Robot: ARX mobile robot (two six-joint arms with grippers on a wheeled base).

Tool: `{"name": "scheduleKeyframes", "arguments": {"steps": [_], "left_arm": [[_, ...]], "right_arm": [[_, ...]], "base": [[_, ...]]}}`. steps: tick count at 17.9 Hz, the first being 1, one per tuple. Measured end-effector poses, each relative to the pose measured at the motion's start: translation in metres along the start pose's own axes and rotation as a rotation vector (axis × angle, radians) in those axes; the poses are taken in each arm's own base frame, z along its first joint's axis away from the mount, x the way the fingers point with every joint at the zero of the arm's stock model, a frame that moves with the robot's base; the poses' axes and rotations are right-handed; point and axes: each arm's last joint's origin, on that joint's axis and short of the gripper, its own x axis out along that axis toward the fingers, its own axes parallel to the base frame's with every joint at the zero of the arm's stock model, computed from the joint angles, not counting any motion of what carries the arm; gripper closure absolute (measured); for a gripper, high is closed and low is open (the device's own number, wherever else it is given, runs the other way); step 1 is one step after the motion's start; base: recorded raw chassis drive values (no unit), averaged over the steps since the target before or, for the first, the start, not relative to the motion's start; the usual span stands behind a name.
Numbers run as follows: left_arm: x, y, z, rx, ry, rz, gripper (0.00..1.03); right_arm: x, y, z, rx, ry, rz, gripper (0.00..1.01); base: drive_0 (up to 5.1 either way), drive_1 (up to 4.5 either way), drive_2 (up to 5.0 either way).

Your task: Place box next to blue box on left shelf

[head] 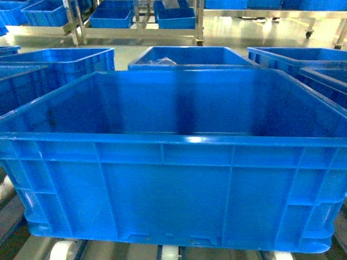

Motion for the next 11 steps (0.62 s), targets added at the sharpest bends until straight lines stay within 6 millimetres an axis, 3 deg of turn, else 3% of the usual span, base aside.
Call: {"name": "scheduleKeyframes", "arguments": {"steps": [4,7,11], "left_arm": [[-0.020,0.014,-0.008,0.000,0.003,0.010,1.01],[-0.034,0.013,-0.012,0.000,0.004,-0.004,1.01],[-0.048,0.013,-0.023,0.000,-0.008,-0.002,1.01]], "right_arm": [[-0.018,-0.007,-0.010,-0.001,0.008,0.006,1.00],[-0.030,-0.019,-0.013,0.000,0.002,-0.005,1.00],[-0.043,-0.019,-0.020,0.000,-0.030,0.001,1.00]], "base": [[0.0,0.00,0.0],[0.0,0.00,0.0],[0.0,0.00,0.0]]}}
